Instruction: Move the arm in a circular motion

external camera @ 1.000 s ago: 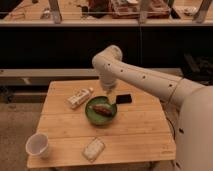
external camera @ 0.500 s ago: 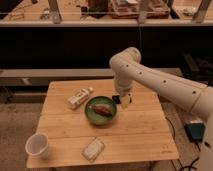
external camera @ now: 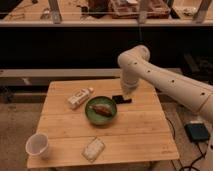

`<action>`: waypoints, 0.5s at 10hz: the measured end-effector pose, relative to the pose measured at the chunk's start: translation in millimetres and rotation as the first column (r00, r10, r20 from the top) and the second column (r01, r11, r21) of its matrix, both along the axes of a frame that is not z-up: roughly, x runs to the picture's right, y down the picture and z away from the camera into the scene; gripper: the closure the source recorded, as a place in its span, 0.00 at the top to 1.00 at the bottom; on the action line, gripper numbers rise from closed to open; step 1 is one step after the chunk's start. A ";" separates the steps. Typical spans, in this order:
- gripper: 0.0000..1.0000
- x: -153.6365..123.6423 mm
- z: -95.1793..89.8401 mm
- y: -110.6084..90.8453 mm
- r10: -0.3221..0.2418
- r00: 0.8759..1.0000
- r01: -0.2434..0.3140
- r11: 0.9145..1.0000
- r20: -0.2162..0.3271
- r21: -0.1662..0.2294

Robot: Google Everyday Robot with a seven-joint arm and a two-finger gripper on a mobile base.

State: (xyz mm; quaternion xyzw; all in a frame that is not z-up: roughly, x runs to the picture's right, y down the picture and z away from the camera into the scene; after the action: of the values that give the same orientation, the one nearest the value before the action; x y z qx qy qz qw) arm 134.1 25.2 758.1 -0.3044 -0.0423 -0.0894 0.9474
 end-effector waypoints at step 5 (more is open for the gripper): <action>0.79 125.7 -12.5 7.7 0.227 0.971 -0.223 0.974 -0.081 0.048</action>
State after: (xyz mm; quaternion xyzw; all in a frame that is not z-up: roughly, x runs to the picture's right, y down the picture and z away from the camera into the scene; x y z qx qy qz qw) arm 259.9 32.9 745.7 -0.2829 -0.0339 0.0310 0.9580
